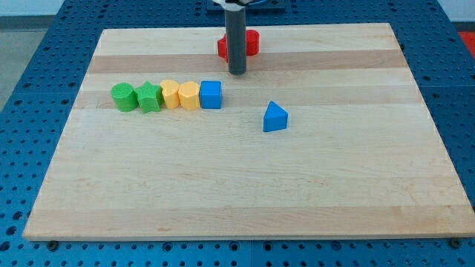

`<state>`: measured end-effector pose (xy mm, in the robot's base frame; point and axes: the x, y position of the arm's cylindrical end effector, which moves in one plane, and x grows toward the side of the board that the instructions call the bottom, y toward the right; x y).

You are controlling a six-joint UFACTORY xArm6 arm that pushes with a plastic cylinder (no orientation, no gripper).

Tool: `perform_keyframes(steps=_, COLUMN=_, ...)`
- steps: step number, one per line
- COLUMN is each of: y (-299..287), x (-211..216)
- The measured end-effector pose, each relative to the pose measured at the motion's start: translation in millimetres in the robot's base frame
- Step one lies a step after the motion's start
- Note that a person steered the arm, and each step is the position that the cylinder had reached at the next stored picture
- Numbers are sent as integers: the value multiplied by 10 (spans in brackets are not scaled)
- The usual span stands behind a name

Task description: Slide green circle to top center

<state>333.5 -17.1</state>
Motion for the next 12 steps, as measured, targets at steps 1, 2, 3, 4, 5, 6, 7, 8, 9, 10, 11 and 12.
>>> perform_keyframes(steps=1, y=40, x=365)
perform_keyframes(steps=2, y=90, x=702)
perform_keyframes(steps=3, y=-102, x=1065)
perform_keyframes(steps=4, y=-583, x=1244)
perform_keyframes(steps=5, y=-1197, x=1244)
perform_keyframes(steps=6, y=-1647, x=1233)
perform_keyframes(steps=7, y=-2002, x=1123)
perform_keyframes(steps=8, y=-2271, x=893)
perform_keyframes(steps=9, y=-2250, x=734)
perform_keyframes(steps=10, y=-2067, x=697)
perform_keyframes(steps=11, y=-1923, x=523)
perform_keyframes(steps=12, y=-1891, x=212)
